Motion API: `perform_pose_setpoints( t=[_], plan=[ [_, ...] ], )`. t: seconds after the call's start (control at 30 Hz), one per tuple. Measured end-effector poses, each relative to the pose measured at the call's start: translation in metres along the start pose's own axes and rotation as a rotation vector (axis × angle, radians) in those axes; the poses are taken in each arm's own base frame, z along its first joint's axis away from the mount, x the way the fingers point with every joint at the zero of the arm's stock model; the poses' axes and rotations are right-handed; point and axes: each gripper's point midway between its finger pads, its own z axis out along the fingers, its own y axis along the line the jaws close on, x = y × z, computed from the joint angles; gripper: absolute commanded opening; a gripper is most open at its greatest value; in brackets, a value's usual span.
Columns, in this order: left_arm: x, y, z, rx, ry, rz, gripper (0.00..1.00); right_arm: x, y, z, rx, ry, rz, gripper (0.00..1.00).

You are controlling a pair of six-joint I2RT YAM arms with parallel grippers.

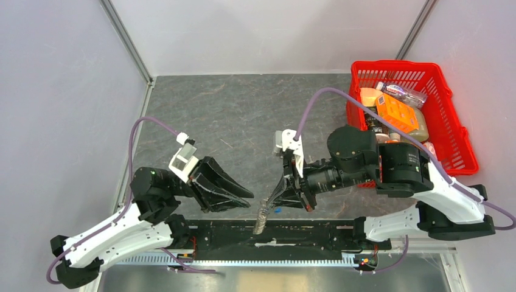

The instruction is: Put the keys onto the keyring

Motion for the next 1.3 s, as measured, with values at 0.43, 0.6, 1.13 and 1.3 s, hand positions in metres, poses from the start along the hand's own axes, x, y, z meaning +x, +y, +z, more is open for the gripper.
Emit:
perform_pose_setpoints(
  t=[0.43,0.6,1.13,1.3],
  plan=[
    [0.014,0.004,0.003,-0.010,0.104,-0.077,0.34,0.039,0.017,0.013,-0.161,0.310,-0.042,0.00],
    [0.024,0.007,0.002,-0.019,0.145,-0.112,0.33,0.039,0.017,0.018,-0.165,0.345,-0.042,0.00],
    [0.037,0.005,-0.006,-0.032,0.199,-0.161,0.31,0.036,0.007,0.026,-0.133,0.375,-0.023,0.00],
    [0.037,0.003,-0.008,-0.035,0.203,-0.166,0.31,0.036,-0.003,0.029,-0.109,0.382,-0.004,0.00]
  ],
)
